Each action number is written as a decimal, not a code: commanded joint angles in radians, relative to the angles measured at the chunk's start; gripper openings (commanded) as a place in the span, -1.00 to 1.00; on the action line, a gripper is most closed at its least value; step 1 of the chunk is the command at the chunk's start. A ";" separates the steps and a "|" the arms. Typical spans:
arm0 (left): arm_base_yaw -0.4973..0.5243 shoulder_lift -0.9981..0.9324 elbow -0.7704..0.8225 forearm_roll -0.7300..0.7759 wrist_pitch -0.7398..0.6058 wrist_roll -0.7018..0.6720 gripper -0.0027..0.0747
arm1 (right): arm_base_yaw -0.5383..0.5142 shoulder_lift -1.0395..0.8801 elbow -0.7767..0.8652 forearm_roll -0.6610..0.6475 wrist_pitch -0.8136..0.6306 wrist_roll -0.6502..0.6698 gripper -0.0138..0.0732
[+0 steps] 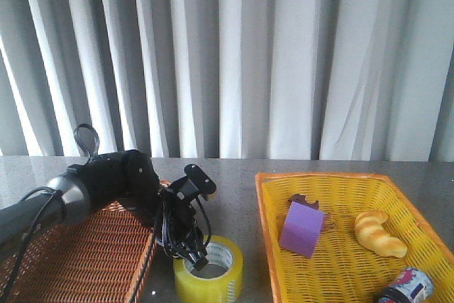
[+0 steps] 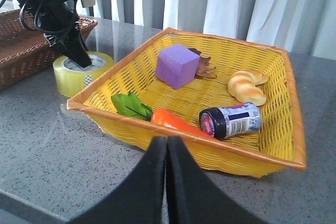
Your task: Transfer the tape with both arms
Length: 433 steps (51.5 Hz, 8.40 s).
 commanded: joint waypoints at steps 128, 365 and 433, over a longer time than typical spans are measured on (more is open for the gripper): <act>0.398 -0.039 -0.295 0.052 0.311 -0.407 -0.40 | -0.005 0.026 -0.024 0.087 -0.073 -0.002 -0.69; 0.398 -2.202 1.895 0.382 -0.921 -0.841 -0.95 | -0.005 0.122 -0.024 0.101 -0.205 -0.004 -0.69; 0.398 -2.202 1.895 0.382 -0.921 -0.841 -0.95 | -0.284 0.002 0.440 -0.129 -0.718 0.238 -0.69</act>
